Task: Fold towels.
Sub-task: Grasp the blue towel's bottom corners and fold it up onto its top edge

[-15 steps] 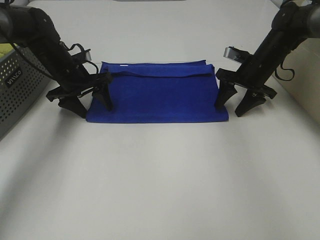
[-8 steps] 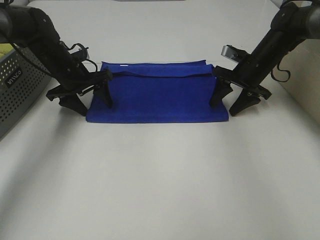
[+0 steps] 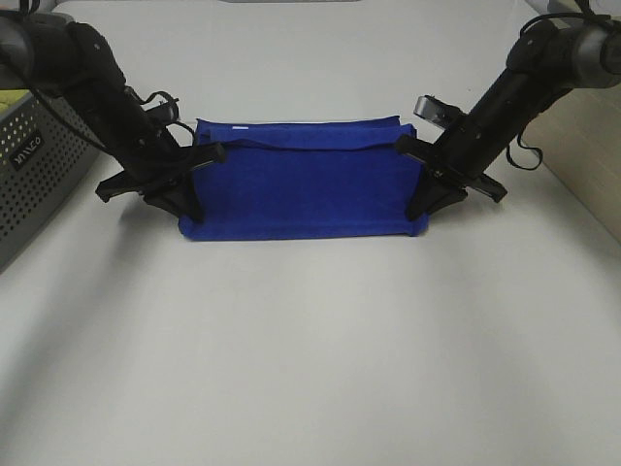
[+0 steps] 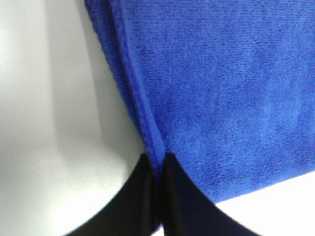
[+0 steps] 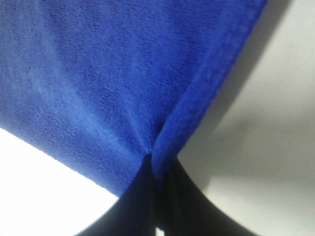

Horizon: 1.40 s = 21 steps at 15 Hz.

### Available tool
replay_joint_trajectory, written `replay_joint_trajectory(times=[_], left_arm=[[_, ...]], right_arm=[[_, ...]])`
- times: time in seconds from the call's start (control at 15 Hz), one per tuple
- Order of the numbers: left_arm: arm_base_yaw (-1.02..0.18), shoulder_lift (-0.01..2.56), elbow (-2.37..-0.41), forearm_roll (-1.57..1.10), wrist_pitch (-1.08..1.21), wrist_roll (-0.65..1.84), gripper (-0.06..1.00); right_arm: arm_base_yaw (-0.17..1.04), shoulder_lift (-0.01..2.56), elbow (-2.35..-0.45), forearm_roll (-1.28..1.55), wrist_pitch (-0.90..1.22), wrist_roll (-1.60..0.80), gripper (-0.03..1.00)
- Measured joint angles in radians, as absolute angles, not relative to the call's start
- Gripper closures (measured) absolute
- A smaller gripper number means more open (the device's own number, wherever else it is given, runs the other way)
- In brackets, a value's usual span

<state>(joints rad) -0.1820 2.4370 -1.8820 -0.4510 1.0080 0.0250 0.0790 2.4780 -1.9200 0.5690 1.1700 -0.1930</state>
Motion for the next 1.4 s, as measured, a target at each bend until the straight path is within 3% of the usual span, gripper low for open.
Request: replay_joint_trajectory(times=[0.27,0.4,0.67,1.07,1.4], left_arm=[[-0.183,2.405,-1.865,-0.349,1.075,0.000,0.93],[-0.183,2.325,-1.763,-0.346,1.053,-0.006,0.93],[-0.186,2.143,-1.386,-0.399,0.868,0.010,0.93],[-0.187,1.906,-0.981,-0.511,0.712,0.079,0.93],[-0.191,1.866,-0.969,-0.538,0.669,0.103,0.93]], right_arm=[[0.075,2.449,-1.906,0.528,1.204,-0.192,0.95],[0.075,2.390,-1.838,0.525,1.204,-0.192,0.95],[0.076,2.217,-1.529,0.527,1.125,-0.201,0.95],[0.077,1.967,-1.064,0.537,0.958,-0.232,0.95],[0.079,1.940,-1.067,0.535,0.914,-0.253,0.95]])
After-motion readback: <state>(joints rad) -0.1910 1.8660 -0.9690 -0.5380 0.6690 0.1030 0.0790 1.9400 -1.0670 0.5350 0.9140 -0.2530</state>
